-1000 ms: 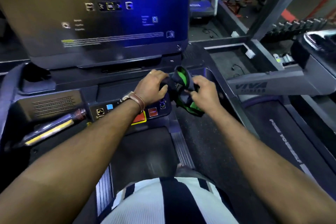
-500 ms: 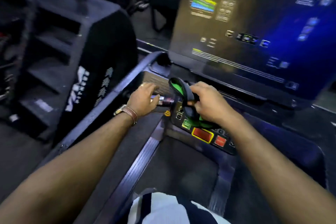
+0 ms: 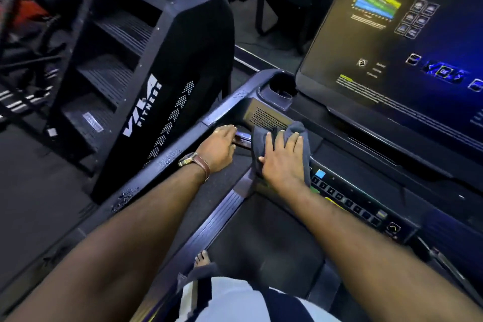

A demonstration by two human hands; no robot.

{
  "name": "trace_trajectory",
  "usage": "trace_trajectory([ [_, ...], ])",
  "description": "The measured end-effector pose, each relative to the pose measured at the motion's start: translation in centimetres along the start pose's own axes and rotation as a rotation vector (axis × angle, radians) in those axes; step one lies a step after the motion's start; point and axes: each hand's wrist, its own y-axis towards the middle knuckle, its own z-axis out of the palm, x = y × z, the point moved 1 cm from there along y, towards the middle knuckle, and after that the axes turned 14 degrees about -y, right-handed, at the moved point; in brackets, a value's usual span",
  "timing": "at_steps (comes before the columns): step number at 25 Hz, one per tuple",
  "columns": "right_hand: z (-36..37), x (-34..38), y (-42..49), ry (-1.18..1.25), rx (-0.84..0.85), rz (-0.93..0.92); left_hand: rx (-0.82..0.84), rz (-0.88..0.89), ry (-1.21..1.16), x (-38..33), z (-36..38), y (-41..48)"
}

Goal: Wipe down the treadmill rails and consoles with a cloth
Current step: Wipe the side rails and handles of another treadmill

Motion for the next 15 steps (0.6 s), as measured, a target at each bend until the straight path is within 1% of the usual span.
trace_trajectory([
  [2,-0.2,0.7,1.5,-0.024,0.002,-0.008,0.001,0.000,0.003,1.6,-0.1,0.7],
  [4,-1.2,1.3,3.1,-0.030,0.010,-0.078,-0.021,0.041,0.027,2.7,0.0,0.8],
  [6,-1.7,1.1,4.1,0.002,0.051,-0.116,-0.001,0.083,0.073,3.4,0.4,0.6],
  [7,-1.7,0.8,3.9,-0.001,0.064,-0.106,0.016,0.103,0.104,3.8,0.7,0.5],
  [11,-0.6,0.6,1.5,-0.136,-0.017,-0.021,0.072,0.144,0.163,4.9,0.9,0.4],
  [13,-1.1,2.6,2.9,-0.130,-0.015,0.014,0.083,0.170,0.211,4.7,0.8,0.7],
  [15,-1.8,5.6,5.1,-0.126,0.000,-0.004,0.072,0.163,0.186,4.5,0.2,1.2],
])
